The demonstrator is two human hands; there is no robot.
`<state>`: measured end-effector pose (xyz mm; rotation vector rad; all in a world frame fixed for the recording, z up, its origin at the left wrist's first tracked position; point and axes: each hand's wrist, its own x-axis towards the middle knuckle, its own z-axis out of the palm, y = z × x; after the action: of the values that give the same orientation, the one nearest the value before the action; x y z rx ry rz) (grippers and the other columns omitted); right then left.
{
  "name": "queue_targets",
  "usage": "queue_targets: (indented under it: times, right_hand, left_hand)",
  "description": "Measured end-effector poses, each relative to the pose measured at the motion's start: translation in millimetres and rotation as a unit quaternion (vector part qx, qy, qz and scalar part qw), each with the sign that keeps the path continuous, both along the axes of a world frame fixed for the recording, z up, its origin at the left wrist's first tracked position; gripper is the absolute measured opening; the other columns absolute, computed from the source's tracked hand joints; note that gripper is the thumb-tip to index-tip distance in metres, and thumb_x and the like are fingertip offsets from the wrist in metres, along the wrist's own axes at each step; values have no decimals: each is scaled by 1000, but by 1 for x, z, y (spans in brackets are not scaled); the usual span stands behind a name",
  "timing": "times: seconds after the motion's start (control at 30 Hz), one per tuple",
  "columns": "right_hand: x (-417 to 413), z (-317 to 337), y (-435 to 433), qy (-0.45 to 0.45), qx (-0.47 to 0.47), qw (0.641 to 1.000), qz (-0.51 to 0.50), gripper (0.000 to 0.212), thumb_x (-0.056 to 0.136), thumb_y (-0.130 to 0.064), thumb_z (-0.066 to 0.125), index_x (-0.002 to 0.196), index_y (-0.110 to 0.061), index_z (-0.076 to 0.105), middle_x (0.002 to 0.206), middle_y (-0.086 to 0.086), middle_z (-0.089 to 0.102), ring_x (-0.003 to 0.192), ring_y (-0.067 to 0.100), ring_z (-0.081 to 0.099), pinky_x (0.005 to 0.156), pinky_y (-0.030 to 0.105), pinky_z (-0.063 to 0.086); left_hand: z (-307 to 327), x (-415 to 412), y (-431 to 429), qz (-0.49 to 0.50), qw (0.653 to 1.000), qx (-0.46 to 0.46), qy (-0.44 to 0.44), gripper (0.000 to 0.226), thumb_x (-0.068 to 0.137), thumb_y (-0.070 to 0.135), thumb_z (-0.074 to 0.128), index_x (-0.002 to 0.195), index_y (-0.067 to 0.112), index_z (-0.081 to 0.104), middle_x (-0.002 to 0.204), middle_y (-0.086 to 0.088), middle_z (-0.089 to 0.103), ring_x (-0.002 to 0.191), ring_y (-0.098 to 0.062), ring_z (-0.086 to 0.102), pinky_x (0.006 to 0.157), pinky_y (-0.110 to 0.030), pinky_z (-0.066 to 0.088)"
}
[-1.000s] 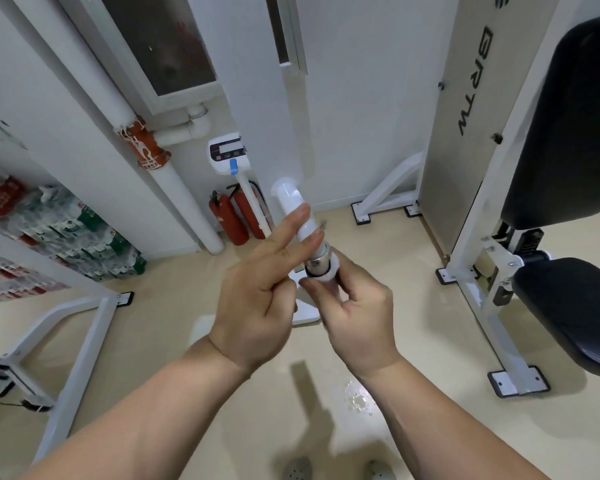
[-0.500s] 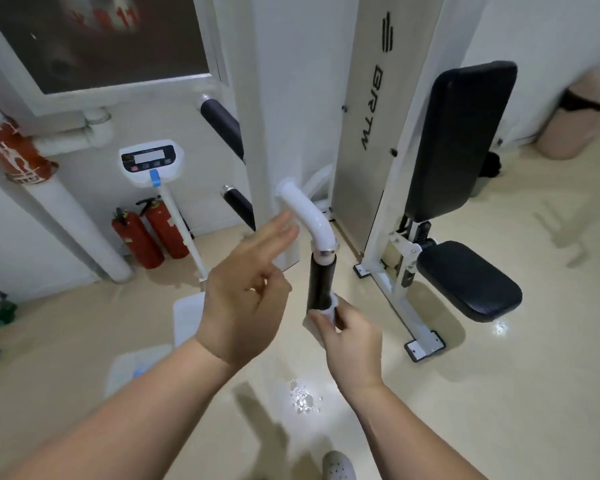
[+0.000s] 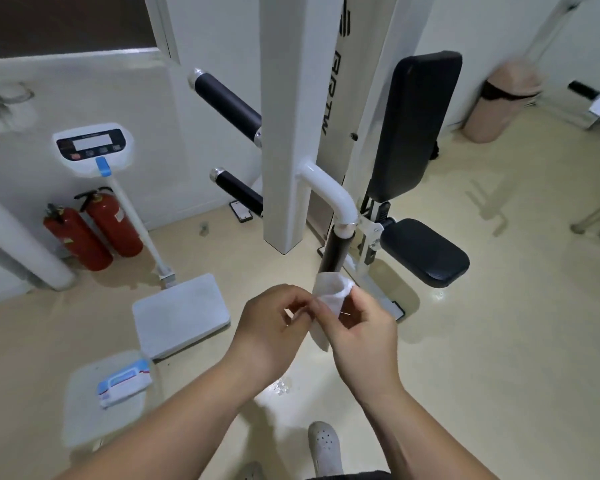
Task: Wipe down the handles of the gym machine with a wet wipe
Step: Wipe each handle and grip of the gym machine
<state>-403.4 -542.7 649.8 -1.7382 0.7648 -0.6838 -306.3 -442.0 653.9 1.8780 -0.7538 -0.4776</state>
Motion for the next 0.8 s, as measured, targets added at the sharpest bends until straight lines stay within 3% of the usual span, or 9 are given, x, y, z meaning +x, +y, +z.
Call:
queue_targets:
  times: [0.1, 0.17, 0.23, 0.33, 0.43, 0.53, 0.63, 0.7, 0.8]
  right_hand:
    - [-9, -2, -6, -2, -54, 998, 23, 51, 82, -42, 74, 129, -47, 54, 124, -30, 58, 117, 2, 59, 92, 14, 47]
    - [-13, -3, -15, 7, -172, 982, 73, 56, 83, -39, 68, 137, -40, 54, 135, -26, 48, 128, 6, 50, 102, 11, 38]
    - [-15, -9, -22, 43, -273, 953, 124, 42, 81, -33, 72, 123, -30, 69, 131, -12, 56, 124, 11, 53, 103, 11, 34]
    - [-11, -13, -24, 74, -318, 934, 148, 16, 83, -27, 71, 98, -25, 75, 104, -11, 69, 100, 13, 62, 88, 21, 45]
    - [-8, -12, -21, 82, -342, 931, 102, 18, 86, -13, 65, 97, -25, 74, 85, -11, 64, 80, 12, 57, 69, 23, 43]
    - [-4, -3, -19, 58, -315, 946, 53, 17, 90, -20, 64, 101, -26, 74, 81, -14, 60, 73, 4, 53, 64, 17, 40]
    - [-2, 1, -24, 49, -258, 964, 37, 18, 88, -16, 73, 86, -32, 64, 74, -17, 59, 69, 8, 55, 60, 14, 40]
    - [-1, -3, -30, 42, -274, 959, 56, 21, 84, -10, 76, 80, -26, 65, 74, -18, 59, 70, 5, 57, 61, 13, 43]
    - [-3, -11, -44, 29, -229, 965, 125, 10, 82, -20, 77, 83, -27, 69, 85, -15, 60, 80, 7, 61, 63, 23, 50]
  left_hand:
    - [-4, 16, 12, -70, 992, 20, -107, 23, 92, 11, 62, 82, 30, 69, 84, 14, 63, 81, -3, 58, 71, -15, 43]
    - [-11, 27, 20, -110, 976, 26, -185, 15, 90, 15, 61, 90, 24, 73, 87, 14, 63, 83, -4, 59, 75, -21, 46]
    - [-12, 34, 23, -118, 971, 16, -208, 15, 88, 16, 61, 93, 21, 74, 88, 15, 62, 83, -3, 59, 75, -16, 45]
    - [-8, 39, 20, -115, 977, 5, -180, 17, 85, 13, 60, 91, 20, 75, 88, 14, 64, 85, -1, 59, 75, -4, 37]
    - [-5, 38, 14, -47, 983, -32, -175, 16, 85, 13, 63, 91, 20, 77, 90, 10, 61, 87, -6, 59, 74, -8, 40]
    - [5, 27, 3, 86, 983, -51, -153, 17, 87, 13, 68, 91, 26, 77, 84, 9, 53, 79, -6, 54, 70, -13, 41]
    - [10, 16, -13, 150, 987, -51, -11, 30, 89, 8, 67, 83, 37, 73, 72, 8, 58, 73, -7, 59, 69, -15, 44]
    - [9, 10, -23, 172, 978, -91, 77, 33, 90, 5, 66, 83, 36, 75, 77, 10, 70, 79, -9, 68, 74, -17, 50]
    - [6, 2, -38, 190, 968, -133, 92, 42, 91, -3, 64, 84, 37, 75, 90, 16, 75, 87, 2, 69, 76, -8, 49]
